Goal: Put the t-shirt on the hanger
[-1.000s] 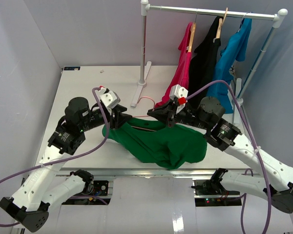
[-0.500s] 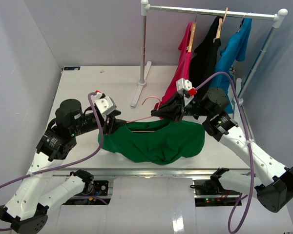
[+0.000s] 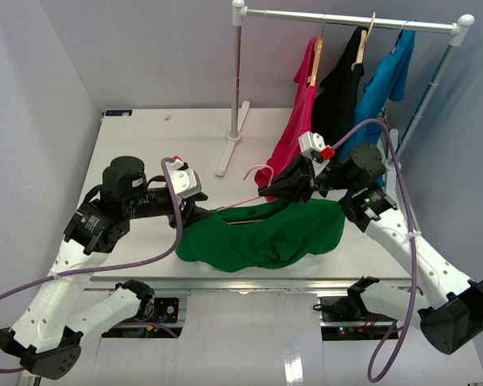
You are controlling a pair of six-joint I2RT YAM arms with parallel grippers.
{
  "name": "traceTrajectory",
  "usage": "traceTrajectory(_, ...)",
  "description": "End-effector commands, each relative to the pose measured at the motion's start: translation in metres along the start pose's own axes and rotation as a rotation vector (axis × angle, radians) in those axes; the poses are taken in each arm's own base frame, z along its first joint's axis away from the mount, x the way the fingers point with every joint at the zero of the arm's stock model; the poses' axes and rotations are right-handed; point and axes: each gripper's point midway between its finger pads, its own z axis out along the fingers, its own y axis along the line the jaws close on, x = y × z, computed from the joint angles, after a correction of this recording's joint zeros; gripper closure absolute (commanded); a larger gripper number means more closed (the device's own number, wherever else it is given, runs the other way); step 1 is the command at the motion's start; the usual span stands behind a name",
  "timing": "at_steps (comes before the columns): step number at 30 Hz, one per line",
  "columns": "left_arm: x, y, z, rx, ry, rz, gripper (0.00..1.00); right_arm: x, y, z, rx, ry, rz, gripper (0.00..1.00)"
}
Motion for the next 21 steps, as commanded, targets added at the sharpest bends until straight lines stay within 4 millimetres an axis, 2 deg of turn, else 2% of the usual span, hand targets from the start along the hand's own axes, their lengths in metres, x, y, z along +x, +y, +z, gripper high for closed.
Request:
traceTrajectory(1,0.003,-0.009,0.003,0.059,0.005,0.007,0.48,-0.023,0.009,-0.004,-0.022,-0.038,-0.09,0.92)
traceTrajectory(7,0.006,-0.018,0.01,0.129,-0.003,-0.021,0.51,-0.027,0.009,-0.005,0.003,-0.049,-0.098,0.92)
traceTrajectory(13,0.016,-0.015,0.015,0.125,0.021,-0.027,0.56,-0.031,0.007,-0.006,0.033,-0.083,-0.093,0.92)
traceTrajectory(15,0.009,-0.019,0.017,0.163,-0.004,-0.021,0.71,-0.033,0.006,-0.006,0.04,-0.099,-0.099,0.92)
traceTrajectory(16,0.009,-0.02,0.017,0.169,-0.007,-0.02,0.82,-0.034,0.007,-0.006,0.039,-0.104,-0.096,0.92)
traceTrajectory(17,0.005,-0.026,0.02,0.218,-0.026,-0.022,0.97,-0.034,0.007,-0.005,0.041,-0.111,-0.083,0.92)
traceTrajectory(18,0.003,-0.03,0.023,0.26,-0.038,-0.03,1.0,-0.035,0.007,-0.005,0.041,-0.121,-0.087,0.92)
traceTrajectory(21,0.002,-0.026,0.033,0.284,-0.03,-0.064,0.98,-0.035,0.005,-0.005,0.045,-0.143,-0.077,0.92)
